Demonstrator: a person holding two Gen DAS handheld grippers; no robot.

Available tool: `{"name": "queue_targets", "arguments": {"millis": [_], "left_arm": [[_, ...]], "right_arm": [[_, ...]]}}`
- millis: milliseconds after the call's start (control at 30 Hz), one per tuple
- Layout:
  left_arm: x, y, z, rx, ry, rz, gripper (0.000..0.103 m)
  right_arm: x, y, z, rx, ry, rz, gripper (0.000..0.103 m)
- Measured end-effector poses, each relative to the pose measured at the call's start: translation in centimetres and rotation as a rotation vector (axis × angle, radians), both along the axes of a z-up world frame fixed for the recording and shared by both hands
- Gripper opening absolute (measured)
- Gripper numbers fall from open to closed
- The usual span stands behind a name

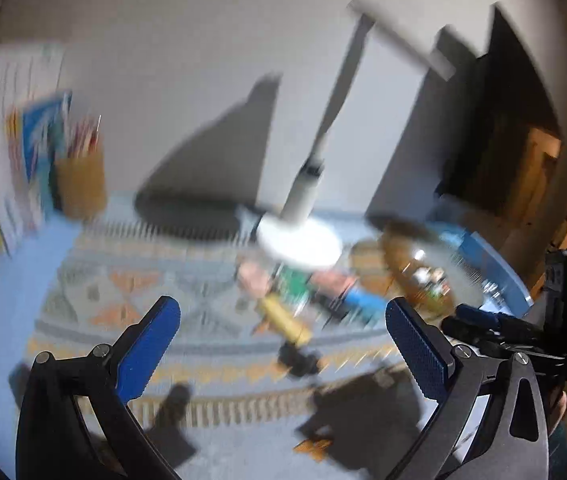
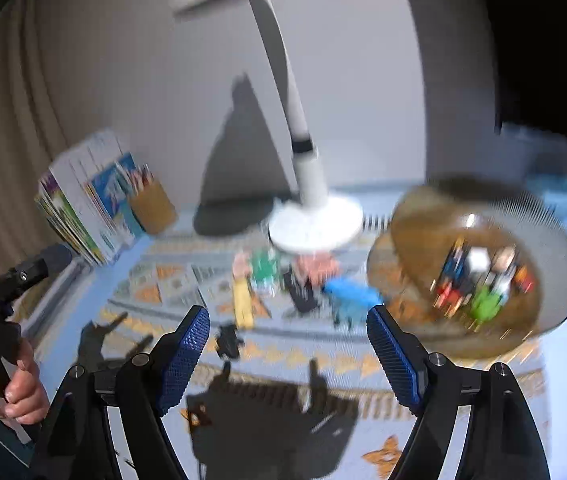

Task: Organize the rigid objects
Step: 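Withdraw both open tools from the bowl back toward the pile, then grasp the black figurine with the left tool while the right tool grasps the translucent blue figure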

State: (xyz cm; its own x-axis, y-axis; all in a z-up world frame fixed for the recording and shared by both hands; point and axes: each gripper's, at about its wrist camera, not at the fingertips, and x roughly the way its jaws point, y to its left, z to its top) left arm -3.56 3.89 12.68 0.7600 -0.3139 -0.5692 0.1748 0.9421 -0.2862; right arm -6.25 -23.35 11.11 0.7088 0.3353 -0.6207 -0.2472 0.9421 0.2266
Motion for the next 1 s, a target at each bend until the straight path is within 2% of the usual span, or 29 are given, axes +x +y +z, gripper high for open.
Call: {"name": "queue_targets", "arguments": {"millis": [33, 133, 267, 333, 433, 533, 733, 833, 933, 1000], "left_arm": [[0.5, 0.0, -2.0, 0.011, 0.032, 0.011, 0.103], [0.8, -0.4, -5.4, 0.05, 0.071, 0.021, 0.103], [1.2, -1.3, -8.2, 0.16, 0.077, 0.096, 0.103], [1.3, -1.7, -8.5, 0.19, 0.084, 0.109, 0.102], [0.9, -2.2, -8.1, 0.213, 0.053, 0.105, 0.102], [0.7, -3.2, -7.7, 0.237, 0.048, 0.063, 0.102], [2.4, -5.9, -7.9, 0.205, 0.133, -0.056, 0.102], [3.7, -7.1, -8.4, 0.198, 0.172, -0.101, 0.102], [4.3, -7.8, -9.1, 0.206, 0.193, -0.11, 0.101], [4.4, -7.9, -9.6, 0.19, 0.21, -0.123, 0.1]], "right_arm": [[0.4, 0.1, -1.4, 0.003, 0.024, 0.002, 0.08], [1.3, -0.2, -4.6, 0.006, 0.066, -0.01, 0.08], [1.5, -0.8, -7.2, -0.065, 0.017, -0.083, 0.08], [1.9, -1.5, -7.6, -0.039, 0.05, -0.095, 0.08], [2.1, -2.3, -7.6, -0.013, 0.051, -0.114, 0.08], [2.5, -2.5, -8.0, -0.021, 0.081, -0.13, 0.08], [4.8, -0.3, -7.9, -0.106, 0.145, -0.081, 0.08], [6.9, -0.3, -7.4, -0.061, 0.192, -0.091, 0.079], [8.8, -0.7, -7.6, -0.035, 0.221, -0.108, 0.064], [9.6, -0.5, -8.0, -0.057, 0.232, -0.128, 0.062]]}}
